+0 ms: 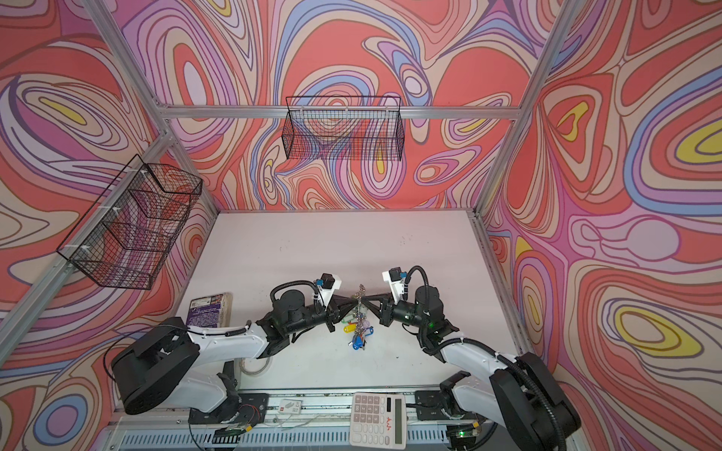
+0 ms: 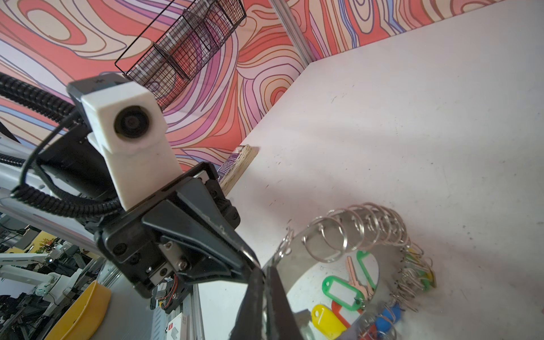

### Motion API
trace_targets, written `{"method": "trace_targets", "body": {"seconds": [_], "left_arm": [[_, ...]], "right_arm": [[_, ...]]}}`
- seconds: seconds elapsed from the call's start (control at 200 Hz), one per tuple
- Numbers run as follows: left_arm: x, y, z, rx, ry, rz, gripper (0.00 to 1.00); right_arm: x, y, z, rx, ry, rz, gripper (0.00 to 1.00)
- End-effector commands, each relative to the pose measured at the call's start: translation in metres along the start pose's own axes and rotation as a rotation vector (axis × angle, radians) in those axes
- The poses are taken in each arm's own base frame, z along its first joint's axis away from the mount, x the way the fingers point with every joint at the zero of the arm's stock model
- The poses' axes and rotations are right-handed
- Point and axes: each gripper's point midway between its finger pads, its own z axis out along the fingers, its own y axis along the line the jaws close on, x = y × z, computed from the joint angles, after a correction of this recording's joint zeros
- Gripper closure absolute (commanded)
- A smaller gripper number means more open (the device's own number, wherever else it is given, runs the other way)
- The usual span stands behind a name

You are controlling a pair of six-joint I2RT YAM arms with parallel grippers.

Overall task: Attach keys to a key ring
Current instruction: Insert the key into the keyring.

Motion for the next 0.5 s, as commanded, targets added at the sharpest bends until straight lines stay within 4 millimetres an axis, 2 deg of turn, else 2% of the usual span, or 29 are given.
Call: {"method": "trace_targets", "body": {"seconds": [0.0,0.105,0.17,0.255,0.496], "left_arm": [[-0.0157,-0.0046,0.004,0.019,-0.004,0.036,0.88],[-0.0156,-0.0057,0.0053,0.029,0.011,0.04,0.86],[-0.0139,-0.0068,0.0065,0.039,0.025,0.038,0.91],[-0.0115,-0.0062,0.0073,0.039,0.034,0.035,0.91],[-0.0065,-0.0082,0.0039,0.049,0.049,0.038,1.0]], "right_arm": [[-0.0158,0.0266,0.0008,-0.089,-0.031,-0.089,1.0],[-0.0152,0.0267,0.0011,-0.089,-0.028,-0.088,1.0],[-0.0151,0.0267,0.001,-0.089,-0.029,-0.09,1.0],[-0.0157,0.0271,0.0009,-0.089,-0.03,-0.093,1.0],[-0.0149,0.0238,0.0015,-0.073,-0.03,-0.091,1.0]]}}
